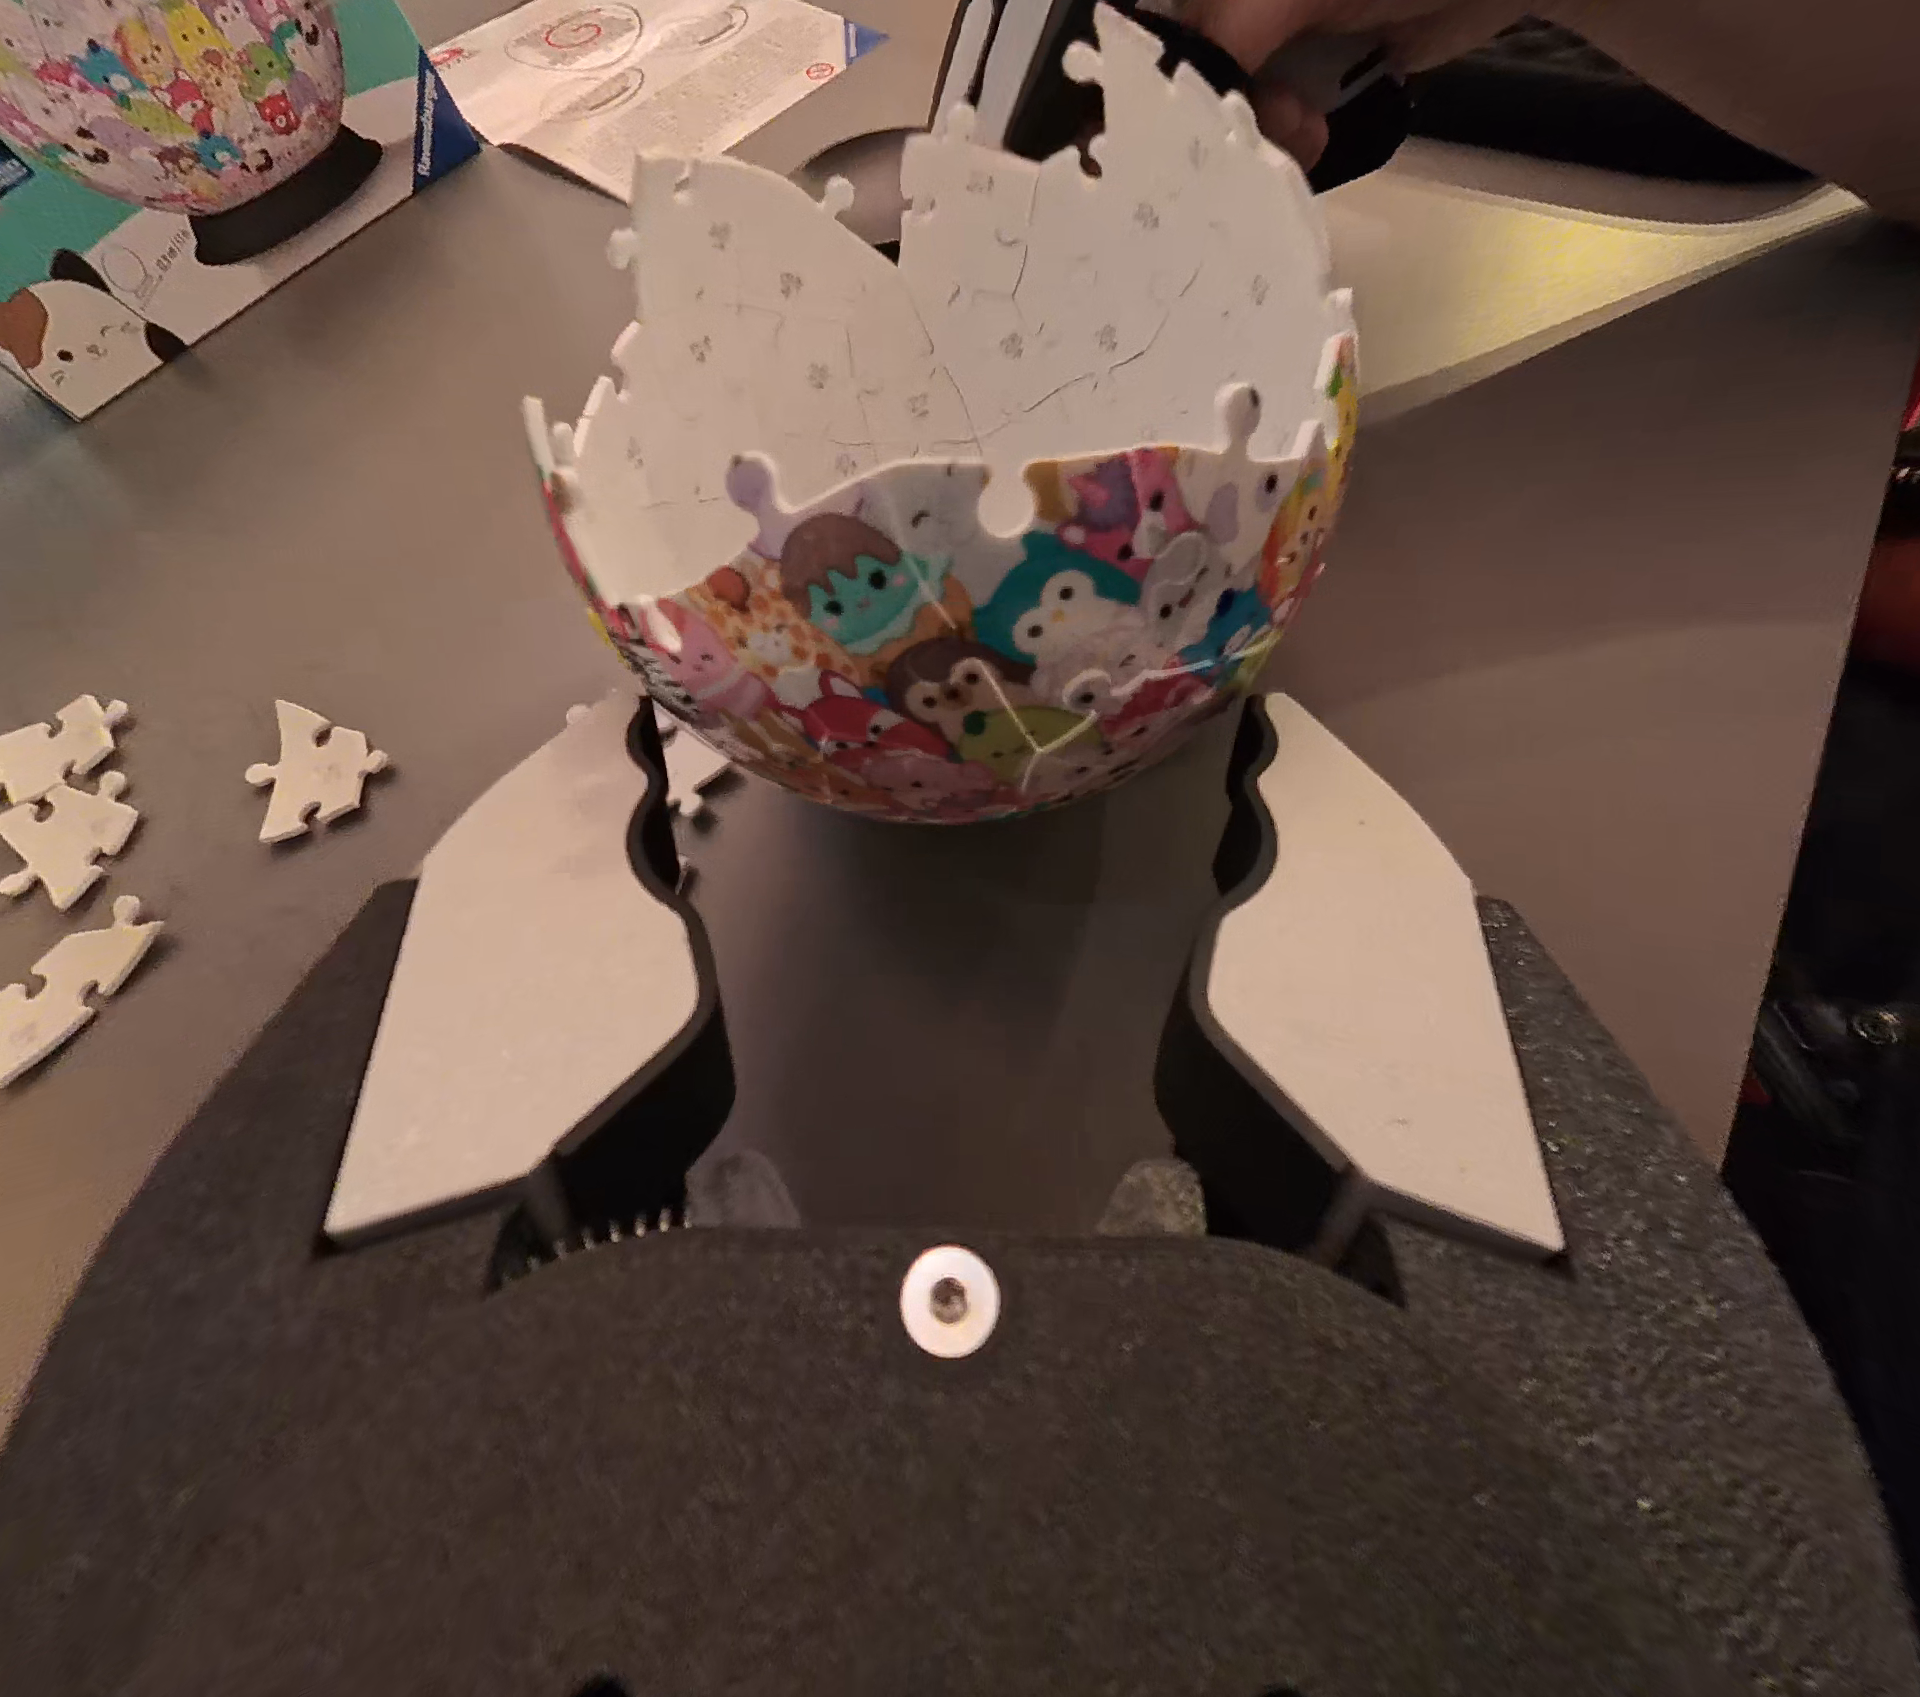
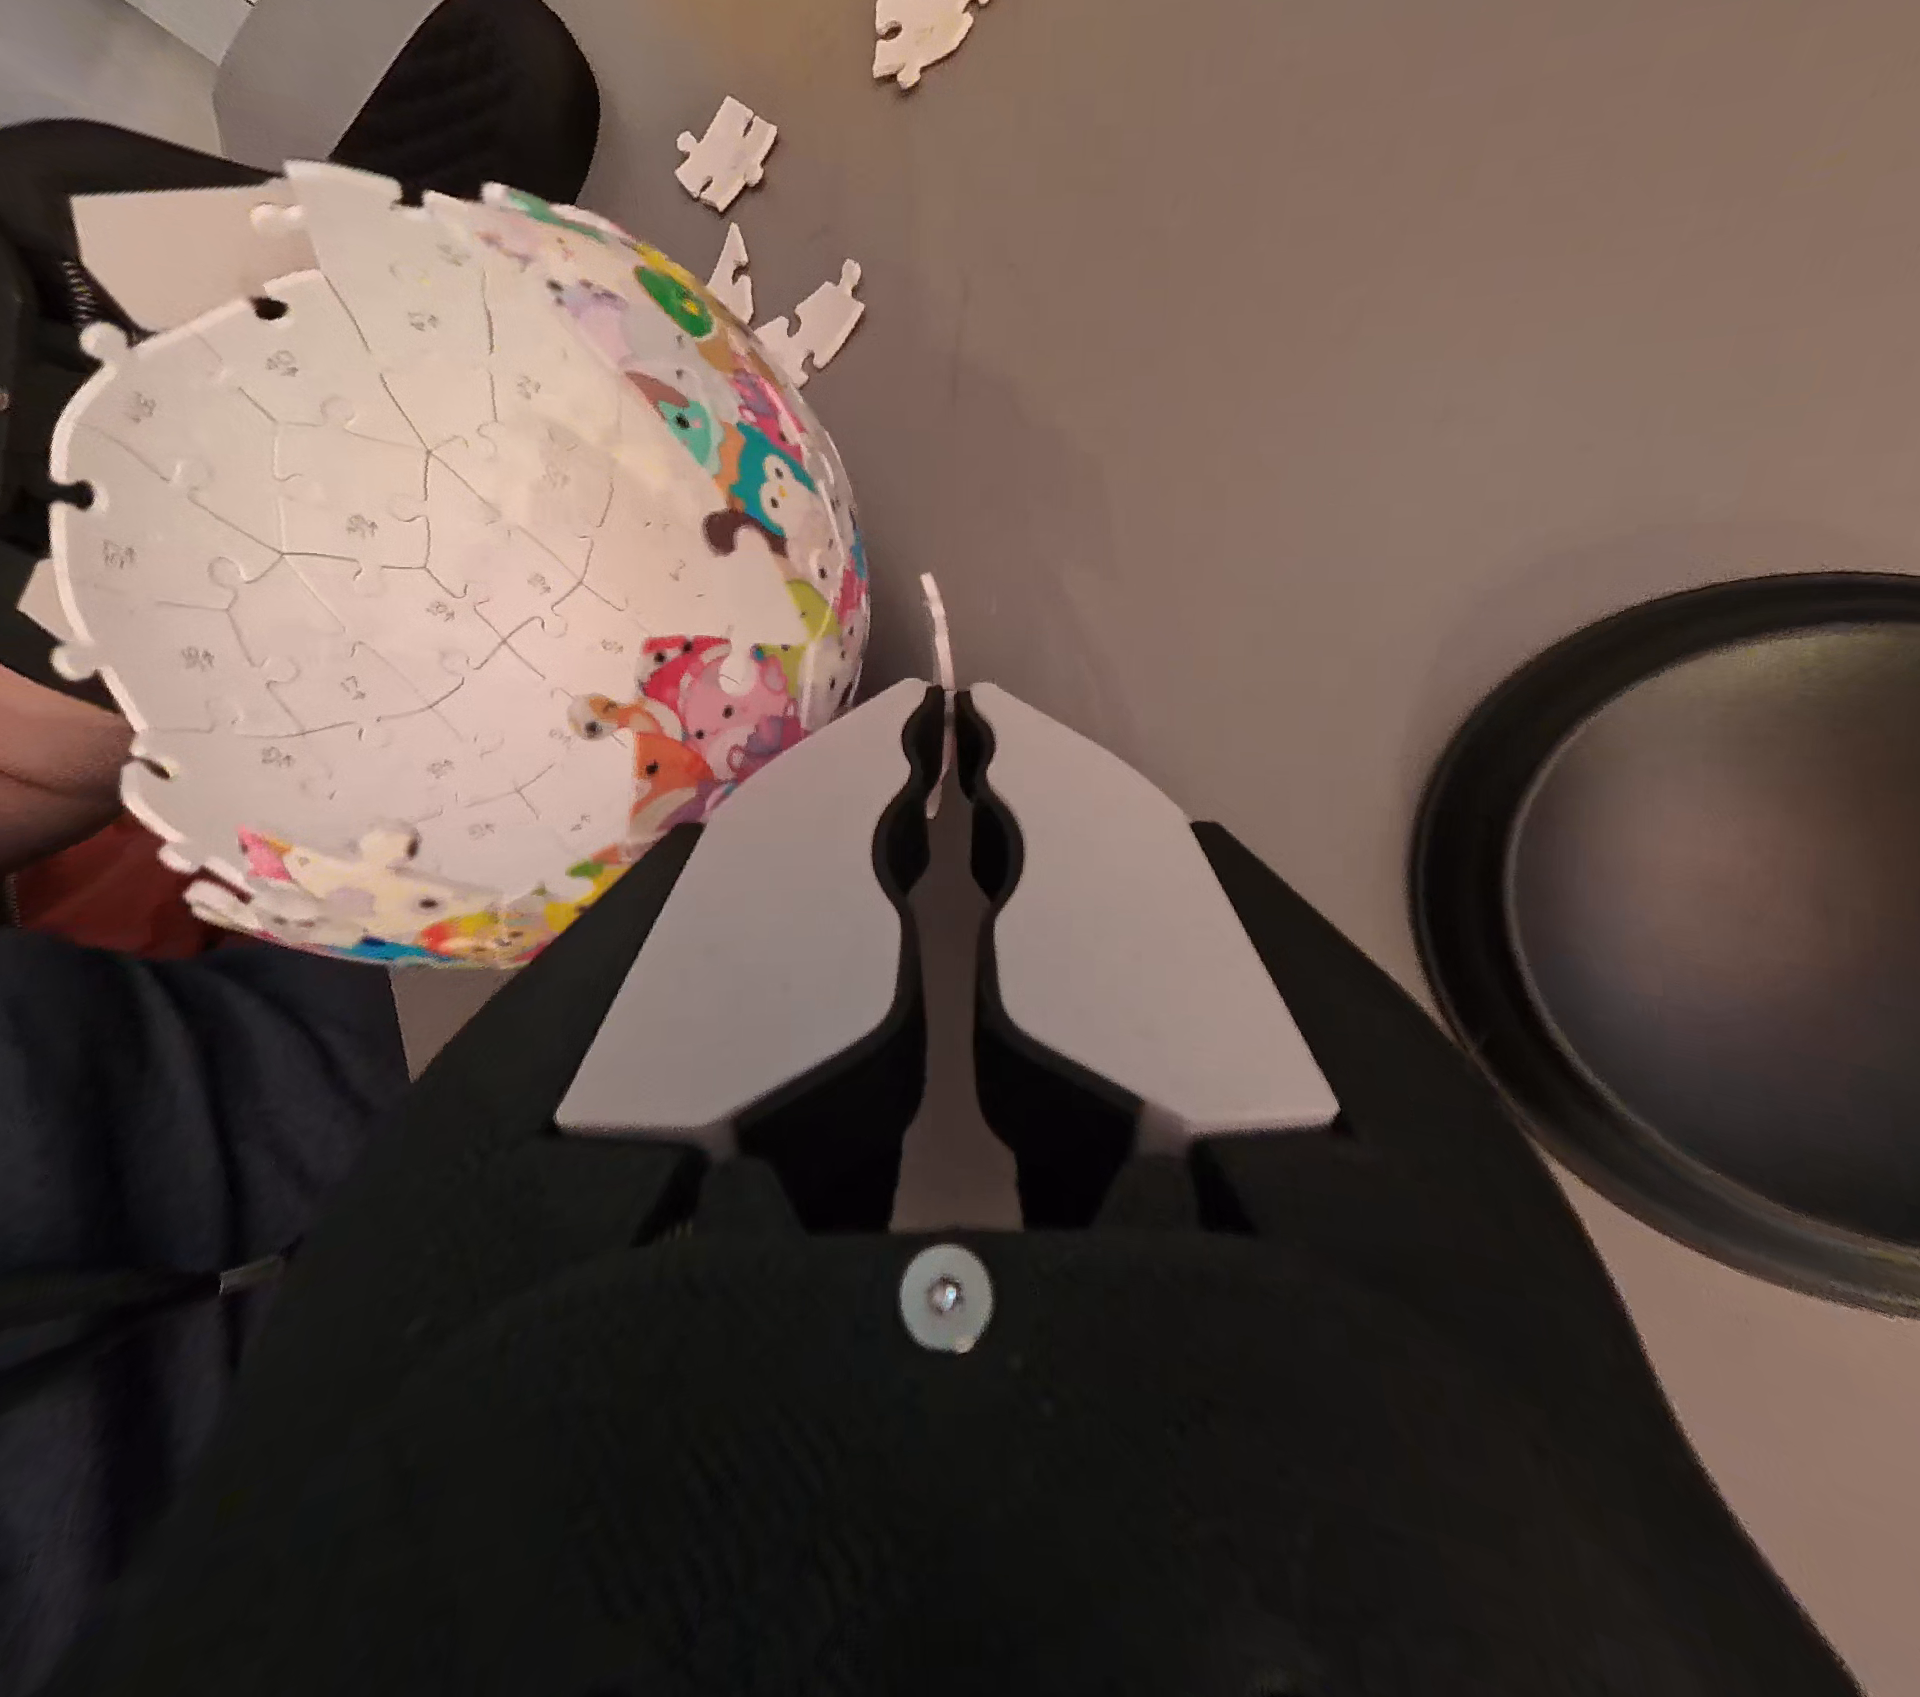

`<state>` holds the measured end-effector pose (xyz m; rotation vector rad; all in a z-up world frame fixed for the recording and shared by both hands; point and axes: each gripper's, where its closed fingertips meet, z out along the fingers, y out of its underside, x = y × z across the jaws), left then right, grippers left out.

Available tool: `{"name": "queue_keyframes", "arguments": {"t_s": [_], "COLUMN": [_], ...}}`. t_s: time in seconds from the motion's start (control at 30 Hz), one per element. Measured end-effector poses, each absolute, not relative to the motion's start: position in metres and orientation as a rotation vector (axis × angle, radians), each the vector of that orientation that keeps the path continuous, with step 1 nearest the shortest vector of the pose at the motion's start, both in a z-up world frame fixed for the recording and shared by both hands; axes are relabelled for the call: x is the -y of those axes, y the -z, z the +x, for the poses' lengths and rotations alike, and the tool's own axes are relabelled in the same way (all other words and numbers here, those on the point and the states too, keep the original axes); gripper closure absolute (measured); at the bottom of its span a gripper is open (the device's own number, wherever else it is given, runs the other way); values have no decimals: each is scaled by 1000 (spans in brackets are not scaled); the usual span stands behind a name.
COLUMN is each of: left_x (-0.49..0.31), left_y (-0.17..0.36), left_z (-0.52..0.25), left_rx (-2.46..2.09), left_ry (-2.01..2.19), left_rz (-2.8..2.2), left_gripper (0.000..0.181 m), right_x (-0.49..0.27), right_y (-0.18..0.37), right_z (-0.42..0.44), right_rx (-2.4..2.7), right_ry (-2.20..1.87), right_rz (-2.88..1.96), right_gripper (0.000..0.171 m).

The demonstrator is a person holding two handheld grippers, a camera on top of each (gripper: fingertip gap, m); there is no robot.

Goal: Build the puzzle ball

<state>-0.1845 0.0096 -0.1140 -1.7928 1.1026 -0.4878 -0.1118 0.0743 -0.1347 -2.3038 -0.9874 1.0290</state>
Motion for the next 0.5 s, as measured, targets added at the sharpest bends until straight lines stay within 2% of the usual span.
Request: {"name": "queue_keyframes", "arguments": {"t_s": [0.33,0.5], "left_x": [-17,-22], "left_y": [137,141], "left_z": [-189,-189], "left_rx": [-1135,-1128], "left_ry": [343,277], "left_rz": [-1912,-1933], "left_gripper": [65,63], "right_x": [-72,-71], "right_y": [136,139], "right_z": [-117,-117], "right_rx": [1053,1067], "right_ry": [-1011,-1012], "right_rz": [-2300,-2300], "right_gripper": [168,168]}}
